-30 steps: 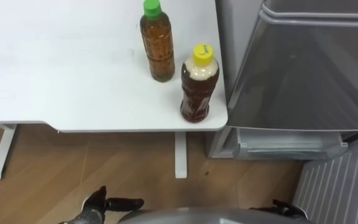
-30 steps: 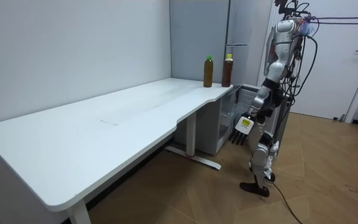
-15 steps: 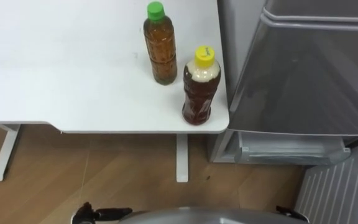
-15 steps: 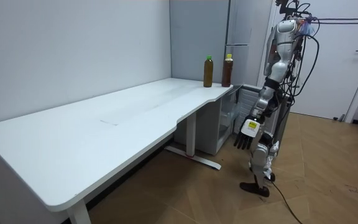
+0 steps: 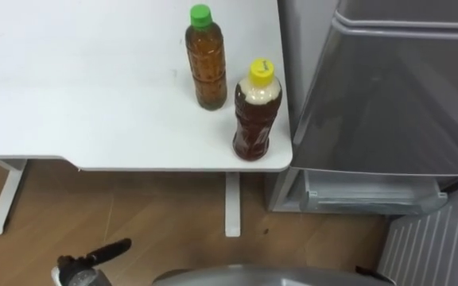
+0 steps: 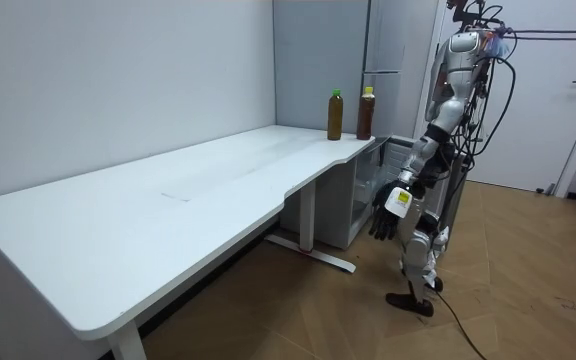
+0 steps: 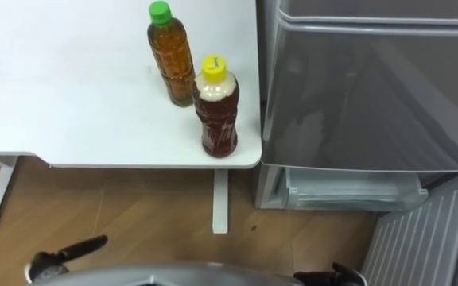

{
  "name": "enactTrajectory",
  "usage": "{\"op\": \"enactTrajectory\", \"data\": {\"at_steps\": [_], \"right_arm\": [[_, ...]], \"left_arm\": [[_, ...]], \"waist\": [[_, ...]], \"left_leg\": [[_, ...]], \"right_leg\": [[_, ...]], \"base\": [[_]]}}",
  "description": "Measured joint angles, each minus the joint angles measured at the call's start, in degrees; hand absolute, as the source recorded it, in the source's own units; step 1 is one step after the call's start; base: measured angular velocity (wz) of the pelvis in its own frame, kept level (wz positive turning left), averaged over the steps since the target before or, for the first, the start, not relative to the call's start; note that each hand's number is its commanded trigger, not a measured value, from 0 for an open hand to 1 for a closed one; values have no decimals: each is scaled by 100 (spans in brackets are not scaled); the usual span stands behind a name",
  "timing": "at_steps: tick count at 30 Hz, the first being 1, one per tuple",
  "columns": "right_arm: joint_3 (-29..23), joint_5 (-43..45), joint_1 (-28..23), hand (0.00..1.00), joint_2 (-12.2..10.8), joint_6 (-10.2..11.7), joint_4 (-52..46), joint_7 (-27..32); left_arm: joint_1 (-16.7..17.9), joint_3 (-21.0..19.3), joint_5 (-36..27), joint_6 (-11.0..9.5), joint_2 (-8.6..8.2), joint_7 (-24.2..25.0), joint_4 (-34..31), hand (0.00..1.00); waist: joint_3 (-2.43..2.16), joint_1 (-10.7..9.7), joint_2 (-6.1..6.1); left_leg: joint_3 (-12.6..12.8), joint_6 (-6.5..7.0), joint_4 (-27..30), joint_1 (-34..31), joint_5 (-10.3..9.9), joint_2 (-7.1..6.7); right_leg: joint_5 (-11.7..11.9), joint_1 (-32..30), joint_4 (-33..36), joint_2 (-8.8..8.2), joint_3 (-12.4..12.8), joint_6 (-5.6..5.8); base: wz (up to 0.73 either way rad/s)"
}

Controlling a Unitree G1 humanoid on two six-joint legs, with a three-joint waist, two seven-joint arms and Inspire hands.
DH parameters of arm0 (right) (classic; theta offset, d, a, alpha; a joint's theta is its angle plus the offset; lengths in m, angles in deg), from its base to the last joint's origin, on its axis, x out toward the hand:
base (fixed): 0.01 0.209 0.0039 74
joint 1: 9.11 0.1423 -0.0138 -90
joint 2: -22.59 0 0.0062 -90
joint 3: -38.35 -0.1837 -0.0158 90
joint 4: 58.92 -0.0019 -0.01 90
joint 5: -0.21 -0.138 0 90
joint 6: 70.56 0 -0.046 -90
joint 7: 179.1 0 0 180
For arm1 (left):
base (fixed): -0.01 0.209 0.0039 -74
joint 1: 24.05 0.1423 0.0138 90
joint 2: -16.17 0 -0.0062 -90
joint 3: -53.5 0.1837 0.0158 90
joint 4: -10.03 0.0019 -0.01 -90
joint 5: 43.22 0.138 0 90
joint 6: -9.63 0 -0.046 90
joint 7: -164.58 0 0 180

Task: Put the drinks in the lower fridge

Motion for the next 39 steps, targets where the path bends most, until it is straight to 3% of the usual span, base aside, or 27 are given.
{"op": "enactTrajectory", "data": {"at_steps": [2,6,12,16,21,23,27,29,32,34,39], "right_arm": [[0,5,5,0,-22,43,0,77],[-3,13,-9,0,-41,103,5,105],[-6,73,-7,0,-44,216,0,142],[0,68,-15,0,-52,267,-1,136],[-4,291,-18,0,-41,340,-34,142],[26,198,-29,0,-42,384,-24,142],[95,56,-8,0,-25,396,33,143],[102,71,-3,0,-20,421,50,137],[100,62,-12,0,-10,458,61,137],[101,56,1,0,-10,485,149,140],[125,-71,0,0,-39,553,247,133]], "left_arm": [[-4,16,-109,-143,-1,-223,-113,0],[0,-13,-99,-243,-8,-764,-616,0],[-2,36,-41,-800,-4,-1340,-1475,0],[16,43,195,-863,-5,-1595,-1779,0],[76,41,349,-1035,25,-1963,-2818,0],[74,61,757,-1035,32,-2128,-2846,0],[69,149,1005,-1034,46,-2221,-3338,0],[42,149,1371,-1070,87,-2273,-4037,0],[-11,147,2110,-1134,243,-2254,-4611,0],[-32,148,2457,-1174,244,-2216,-4878,0],[-39,157,2781,-1191,234,-2083,-5291,0]], "waist": [[-3,-7,3],[-11,-20,8],[-24,-26,18],[-17,-25,-3],[-18,-29,-14],[-16,-24,-1],[-11,-10,5],[-12,-9,14],[-16,-25,55],[-17,-32,60],[-27,-44,-23]], "left_leg": [[4,1,2,6,-14,1],[15,-1,2,-2,-21,0],[11,-1,-16,2,-22,-5],[-4,-7,-4,-4,-26,-6],[-63,-8,25,-15,-26,-2],[-87,-6,53,-46,-27,-3],[-138,-5,173,-137,-41,-17],[-170,-6,201,-158,-46,-15],[-179,-6,174,-165,-46,-7],[-177,-6,176,-165,-45,-10],[-188,-8,208,-189,-42,-34]], "right_leg": [[-1,0,-1,1,11,2],[0,-30,-3,6,23,1],[1,-13,22,6,16,2],[1,-29,31,13,21,2],[1,-28,76,11,26,1],[1,-27,77,11,11,1],[3,-34,78,13,-39,-1],[3,-45,78,14,-59,-1],[3,-30,72,12,-89,-1],[2,-32,68,8,-94,-1],[5,-41,-14,10,-106,-9]], "base": [[-2],[-1],[0],[0],[5],[7],[9],[6],[0],[0],[2]]}}
